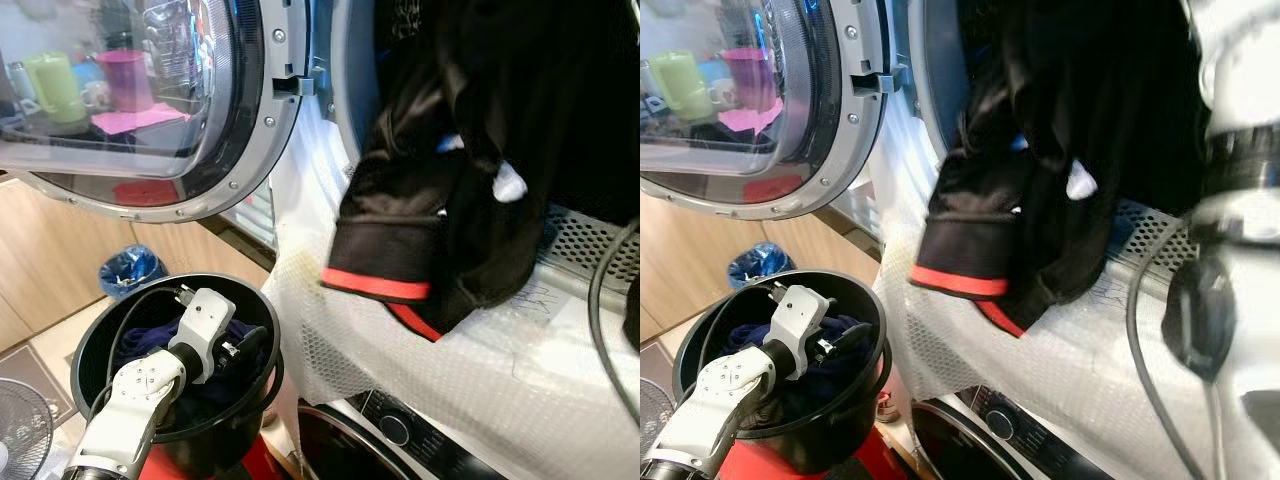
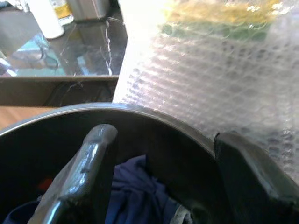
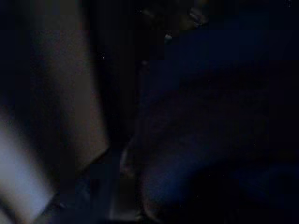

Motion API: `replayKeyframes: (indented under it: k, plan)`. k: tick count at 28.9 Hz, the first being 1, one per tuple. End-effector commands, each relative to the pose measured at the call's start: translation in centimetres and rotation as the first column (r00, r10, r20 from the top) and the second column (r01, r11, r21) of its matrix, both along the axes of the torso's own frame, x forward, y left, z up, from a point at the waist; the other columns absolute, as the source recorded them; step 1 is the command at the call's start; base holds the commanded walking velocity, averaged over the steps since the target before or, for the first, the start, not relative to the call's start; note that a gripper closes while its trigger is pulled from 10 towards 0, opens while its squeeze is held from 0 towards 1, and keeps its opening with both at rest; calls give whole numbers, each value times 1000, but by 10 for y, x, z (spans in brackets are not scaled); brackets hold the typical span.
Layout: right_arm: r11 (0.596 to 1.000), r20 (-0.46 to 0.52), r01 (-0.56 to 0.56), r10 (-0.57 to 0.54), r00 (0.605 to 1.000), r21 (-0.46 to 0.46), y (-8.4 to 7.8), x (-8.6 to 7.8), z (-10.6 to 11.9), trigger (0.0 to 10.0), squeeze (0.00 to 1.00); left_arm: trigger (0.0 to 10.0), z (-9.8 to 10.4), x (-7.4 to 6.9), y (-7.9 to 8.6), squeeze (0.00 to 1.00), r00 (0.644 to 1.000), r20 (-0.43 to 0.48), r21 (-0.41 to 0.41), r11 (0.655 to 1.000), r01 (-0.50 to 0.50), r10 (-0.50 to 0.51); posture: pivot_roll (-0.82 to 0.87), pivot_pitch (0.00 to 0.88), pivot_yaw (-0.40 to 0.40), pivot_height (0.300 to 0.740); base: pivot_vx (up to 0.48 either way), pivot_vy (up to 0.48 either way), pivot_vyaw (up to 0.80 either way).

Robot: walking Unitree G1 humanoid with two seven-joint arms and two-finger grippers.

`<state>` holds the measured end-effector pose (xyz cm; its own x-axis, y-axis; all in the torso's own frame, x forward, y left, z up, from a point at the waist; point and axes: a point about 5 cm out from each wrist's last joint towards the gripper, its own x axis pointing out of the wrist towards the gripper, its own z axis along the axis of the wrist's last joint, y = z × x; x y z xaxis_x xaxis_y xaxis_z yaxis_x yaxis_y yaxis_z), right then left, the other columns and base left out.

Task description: Clothes washing

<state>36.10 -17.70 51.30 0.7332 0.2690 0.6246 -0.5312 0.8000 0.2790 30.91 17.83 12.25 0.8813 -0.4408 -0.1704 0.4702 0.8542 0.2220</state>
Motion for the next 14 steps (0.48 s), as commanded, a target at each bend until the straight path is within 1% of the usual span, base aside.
replayKeyframes:
  k: [1, 3, 4, 5, 6, 7, 8, 9, 10, 11, 12, 14]
  plan:
    - [994, -38, 109, -108, 993, 29, -12, 2, 5, 0, 0, 10000, -4, -2, 0, 0, 1000, -22, 1, 1000, -7, 7, 239, 13, -59, 740, 0, 0, 0]
    - [973, -80, 217, -211, 974, 74, -24, 1, 9, 0, 0, 10000, -5, -4, -1, 0, 1000, -25, 0, 1000, -9, 9, 246, 15, -68, 740, 0, 0, 0]
    - [951, -100, 292, -283, 954, 102, -33, -2, 13, 0, 0, 10000, -6, -5, -1, 0, 1000, -25, -2, 1000, -11, 11, 253, 13, -74, 740, 0, 0, 0]
    - [940, -108, 319, -307, 946, 124, -38, -3, 15, 0, 0, 10000, -6, -5, 0, 0, 1000, -25, -3, 1000, -16, 16, 259, 19, -74, 740, 0, 0, 0]
    - [908, -126, 378, -360, 924, 180, -49, -8, 19, 0, 0, 10000, -5, -6, 1, 0, 999, -19, 0, 1000, -27, 27, 265, 20, -76, 740, 0, 0, 0]
    - [874, -136, 449, -429, 893, 187, -57, -12, 23, 0, 0, 10000, -5, -6, 2, 0, 999, -14, -1, 999, -37, 37, 274, 26, -79, 740, 0, 0, 0]
    - [844, -133, 508, -491, 861, 170, -63, -15, 25, 0, 0, 10000, -4, -6, 3, 0, 999, -11, -1, 999, -45, 45, 274, 26, -79, 740, 0, 0, 0]
    - [792, -123, 597, -585, 802, 126, -70, -20, 28, 0, 0, 10000, -4, -6, 3, 0, 999, -9, -1, 999, -51, 51, 274, 26, -79, 740, 0, 0, 0]
    - [725, -108, 684, -676, 729, 84, -77, -25, 31, 0, 0, 10000, -4, -5, 4, 0, 998, -7, 0, 998, -55, 55, 274, 26, -79, 740, 0, 0, 0]
    - [596, -78, 803, -800, 595, 12, -86, -31, 33, 0, 0, 10000, -3, -5, 5, 0, 998, 0, 2, 998, -67, 67, 280, 33, -80, 740, 0, 0, 0]
    - [531, -78, 847, -846, 527, -35, -92, -29, 28, 0, 0, 10000, -3, -5, 5, 0, 997, 1, 3, 997, -74, 74, 274, 37, -80, 740, 0, 0, 0]
    - [443, -79, 890, -896, 436, -109, -100, -24, 15, 0, 0, 10000, -4, -5, 5, 0, 997, 1, 5, 997, -79, 79, 274, 36, -81, 740, 0, 0, 0]
